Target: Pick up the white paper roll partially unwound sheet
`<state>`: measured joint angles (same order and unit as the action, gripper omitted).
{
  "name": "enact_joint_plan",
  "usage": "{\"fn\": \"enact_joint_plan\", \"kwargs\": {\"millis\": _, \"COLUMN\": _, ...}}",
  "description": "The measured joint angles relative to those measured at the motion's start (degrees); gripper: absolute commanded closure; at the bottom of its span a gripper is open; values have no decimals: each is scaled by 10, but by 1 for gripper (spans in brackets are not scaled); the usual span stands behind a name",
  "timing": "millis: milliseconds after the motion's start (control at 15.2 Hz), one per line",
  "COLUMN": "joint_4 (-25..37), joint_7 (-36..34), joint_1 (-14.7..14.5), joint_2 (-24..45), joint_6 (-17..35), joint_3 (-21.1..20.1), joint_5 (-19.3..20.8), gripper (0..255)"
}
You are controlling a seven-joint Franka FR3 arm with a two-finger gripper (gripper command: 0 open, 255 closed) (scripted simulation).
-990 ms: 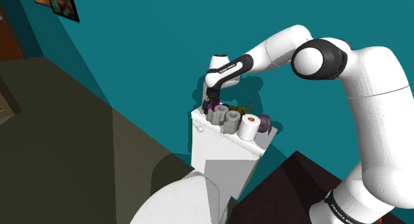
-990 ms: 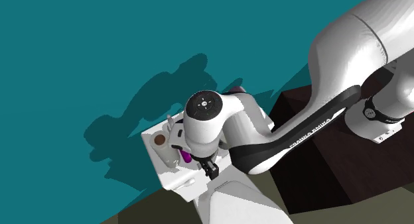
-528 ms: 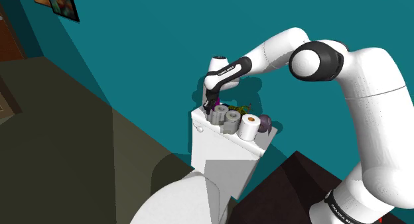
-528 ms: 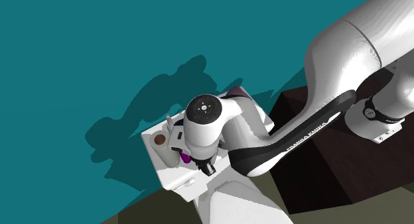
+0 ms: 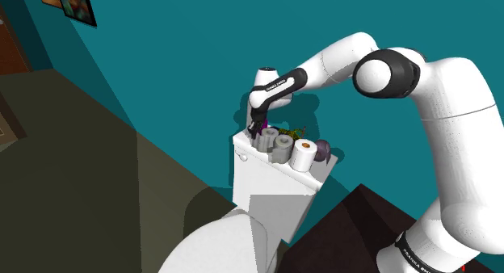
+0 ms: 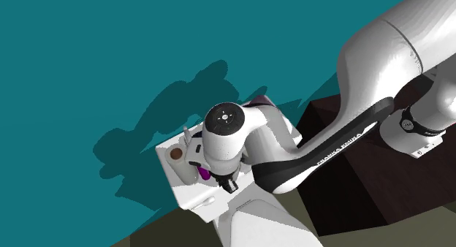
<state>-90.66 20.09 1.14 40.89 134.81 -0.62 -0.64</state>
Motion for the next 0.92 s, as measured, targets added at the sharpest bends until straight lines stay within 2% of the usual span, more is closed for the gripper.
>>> {"fn": "enact_joint_plan", "kwargs": {"millis": 924, "joint_4": 9, "joint_7": -1, "joint_1": 0, "joint_2": -60, "joint_6": -71, "joint_3": 0, "joint_5": 0, "gripper": 255}}
